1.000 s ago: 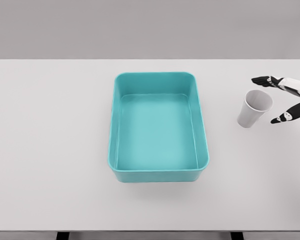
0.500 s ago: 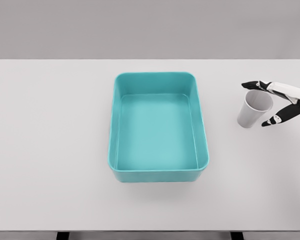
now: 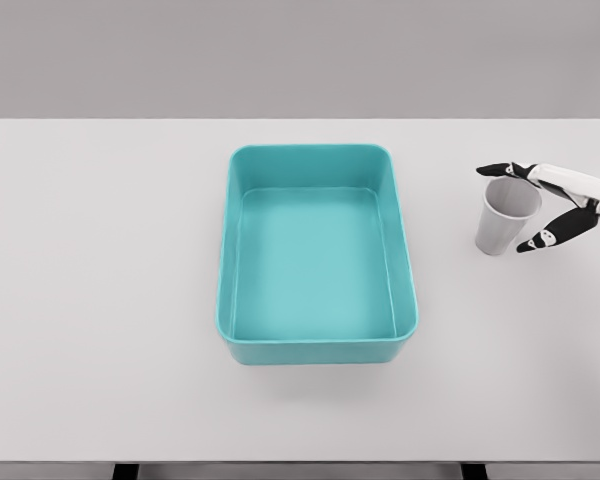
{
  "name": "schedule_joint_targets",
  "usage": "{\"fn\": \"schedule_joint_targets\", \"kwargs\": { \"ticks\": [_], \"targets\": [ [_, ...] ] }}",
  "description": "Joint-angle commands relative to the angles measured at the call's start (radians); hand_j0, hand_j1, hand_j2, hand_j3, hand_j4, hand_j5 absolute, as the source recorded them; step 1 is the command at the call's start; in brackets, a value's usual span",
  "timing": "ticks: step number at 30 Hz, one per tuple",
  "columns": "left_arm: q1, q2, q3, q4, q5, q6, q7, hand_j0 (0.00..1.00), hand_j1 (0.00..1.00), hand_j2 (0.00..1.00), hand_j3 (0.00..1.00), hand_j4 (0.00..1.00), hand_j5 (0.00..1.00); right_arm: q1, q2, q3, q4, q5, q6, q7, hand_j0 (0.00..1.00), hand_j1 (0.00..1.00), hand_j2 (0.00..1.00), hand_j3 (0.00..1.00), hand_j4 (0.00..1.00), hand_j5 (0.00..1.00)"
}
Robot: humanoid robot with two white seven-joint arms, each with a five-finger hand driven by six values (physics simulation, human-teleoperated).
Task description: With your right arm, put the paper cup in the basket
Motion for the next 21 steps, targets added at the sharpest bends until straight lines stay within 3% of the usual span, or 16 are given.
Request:
{"fn": "schedule_joint_targets", "kwargs": {
  "ticks": [1,4,7,21],
  "targets": [
    [0.0,0.0,0.0,0.0,0.0,0.001,0.0,1.0,1.0,1.0,1.0,1.0,1.0,0.0,-0.002,0.003,-0.01,0.005,-0.002,0.007,0.95,0.95,0.95,0.95,0.95,0.95],
    [0.0,0.0,0.0,0.0,0.0,0.001,0.0,1.0,1.0,1.0,1.0,1.0,1.0,0.0,0.0,0.001,-0.01,0.005,-0.002,0.007,0.74,0.74,0.74,0.74,0.74,0.74],
    [0.0,0.0,0.0,0.0,0.0,0.0,0.0,1.0,1.0,1.0,1.0,1.0,1.0,0.0,0.001,0.0,-0.025,0.005,-0.003,0.007,0.64,0.64,0.64,0.64,0.64,0.64],
    [0.002,0.0,0.0,0.0,0.0,0.001,0.0,1.0,1.0,1.0,1.0,1.0,1.0,-0.008,-0.005,-0.017,-0.075,0.007,-0.017,0.007,0.65,0.65,0.65,0.65,0.65,0.65]
  ]
}}
